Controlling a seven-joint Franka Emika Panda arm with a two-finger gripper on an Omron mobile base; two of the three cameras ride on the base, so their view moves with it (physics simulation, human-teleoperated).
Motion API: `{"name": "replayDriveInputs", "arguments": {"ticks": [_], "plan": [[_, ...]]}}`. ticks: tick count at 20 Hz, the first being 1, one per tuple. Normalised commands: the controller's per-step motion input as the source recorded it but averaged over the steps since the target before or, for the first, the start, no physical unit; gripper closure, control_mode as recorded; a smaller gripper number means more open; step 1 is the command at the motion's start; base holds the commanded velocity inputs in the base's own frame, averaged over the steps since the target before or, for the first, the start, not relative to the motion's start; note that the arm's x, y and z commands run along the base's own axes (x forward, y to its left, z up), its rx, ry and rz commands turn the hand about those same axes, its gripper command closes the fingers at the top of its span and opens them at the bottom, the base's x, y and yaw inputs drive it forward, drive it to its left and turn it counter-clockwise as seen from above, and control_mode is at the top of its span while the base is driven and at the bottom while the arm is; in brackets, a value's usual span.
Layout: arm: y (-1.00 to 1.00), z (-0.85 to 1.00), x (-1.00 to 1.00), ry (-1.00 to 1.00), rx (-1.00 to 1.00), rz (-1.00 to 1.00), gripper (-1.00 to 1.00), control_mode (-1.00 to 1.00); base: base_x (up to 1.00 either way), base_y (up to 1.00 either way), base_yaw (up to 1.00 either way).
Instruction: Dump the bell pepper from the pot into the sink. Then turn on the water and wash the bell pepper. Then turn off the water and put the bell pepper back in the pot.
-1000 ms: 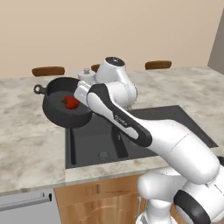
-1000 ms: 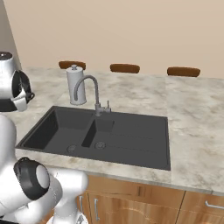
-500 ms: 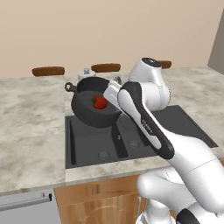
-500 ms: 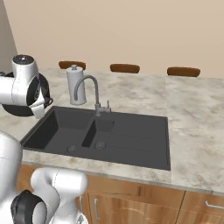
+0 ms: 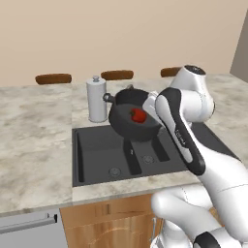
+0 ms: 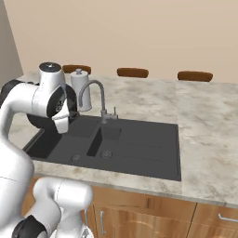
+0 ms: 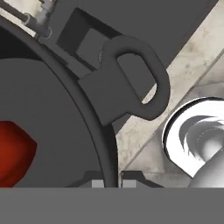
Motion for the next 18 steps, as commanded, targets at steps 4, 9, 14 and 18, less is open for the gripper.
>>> {"name": "replayDriveInputs", "arguments": {"ticks": [4, 9, 14, 18], "plan": [[-0.86, 0.04, 0.0, 0.19, 0.0, -0.16, 1.0, -1.0, 0.0, 0.0, 0.0], [-0.83, 0.02, 0.04, 0.19, -0.02, -0.14, 1.0, -1.0, 0.0, 0.0, 0.0], [-0.42, 0.0, 0.14, 0.08, -0.13, -0.11, 1.0, -1.0, 0.0, 0.0, 0.0], [0.06, 0.0, 0.44, -0.12, -0.27, 0.0, 1.0, -1.0, 0.0, 0.0, 0.0]]}}
